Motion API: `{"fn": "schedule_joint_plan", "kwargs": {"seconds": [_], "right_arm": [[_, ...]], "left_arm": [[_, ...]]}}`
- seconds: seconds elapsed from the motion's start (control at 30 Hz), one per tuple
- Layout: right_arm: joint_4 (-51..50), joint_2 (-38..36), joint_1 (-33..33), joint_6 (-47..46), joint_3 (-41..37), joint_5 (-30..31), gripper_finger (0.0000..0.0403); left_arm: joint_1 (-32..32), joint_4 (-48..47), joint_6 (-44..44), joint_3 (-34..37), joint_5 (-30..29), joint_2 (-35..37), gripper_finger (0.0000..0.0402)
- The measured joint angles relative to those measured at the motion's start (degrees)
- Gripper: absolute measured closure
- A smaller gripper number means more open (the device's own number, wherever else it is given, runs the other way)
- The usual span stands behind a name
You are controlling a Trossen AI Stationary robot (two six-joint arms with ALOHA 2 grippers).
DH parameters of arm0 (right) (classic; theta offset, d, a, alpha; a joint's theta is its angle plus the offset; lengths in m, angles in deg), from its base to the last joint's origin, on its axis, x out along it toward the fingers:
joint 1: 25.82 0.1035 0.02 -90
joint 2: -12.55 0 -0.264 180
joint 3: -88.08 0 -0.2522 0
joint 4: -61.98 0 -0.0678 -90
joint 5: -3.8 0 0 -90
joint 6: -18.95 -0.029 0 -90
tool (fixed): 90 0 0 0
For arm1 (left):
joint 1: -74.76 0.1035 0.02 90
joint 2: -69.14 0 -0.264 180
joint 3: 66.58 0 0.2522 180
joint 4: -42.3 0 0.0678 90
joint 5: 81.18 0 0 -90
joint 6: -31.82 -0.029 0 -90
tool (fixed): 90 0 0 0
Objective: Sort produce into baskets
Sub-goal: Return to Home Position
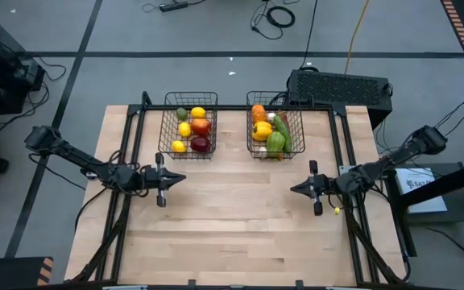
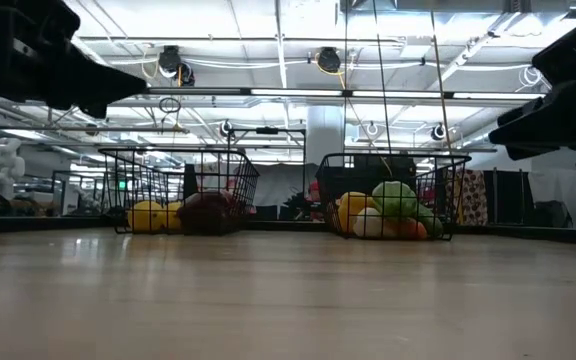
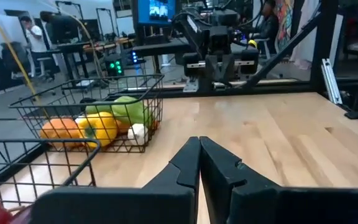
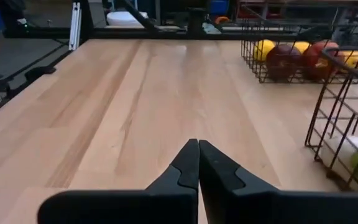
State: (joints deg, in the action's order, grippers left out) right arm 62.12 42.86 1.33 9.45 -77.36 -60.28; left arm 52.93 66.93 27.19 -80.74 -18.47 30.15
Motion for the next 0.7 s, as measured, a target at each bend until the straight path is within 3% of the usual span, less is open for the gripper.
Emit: {"fn": "schedule_joint_plan", "kwargs": {"seconds": [0.17,0.4,0.7], "right_arm": [[-0.9,-2.6,-5.6,3.2,0.0,-2.6,0.0403],[-2.7,-8.0,-10.8,4.8,0.0,-11.3,0.0403],[-4.1,-13.9,-13.7,7.3,0.0,-13.0,0.0403]], "left_arm": [[0.6,-0.3,-0.7,0.0,0.9,1.4,0.0387],[0.9,-0.3,-3.6,0.0,1.5,4.5,0.0387],[4.6,-2.9,-6.2,0.0,5.0,9.9,0.0387]]}}
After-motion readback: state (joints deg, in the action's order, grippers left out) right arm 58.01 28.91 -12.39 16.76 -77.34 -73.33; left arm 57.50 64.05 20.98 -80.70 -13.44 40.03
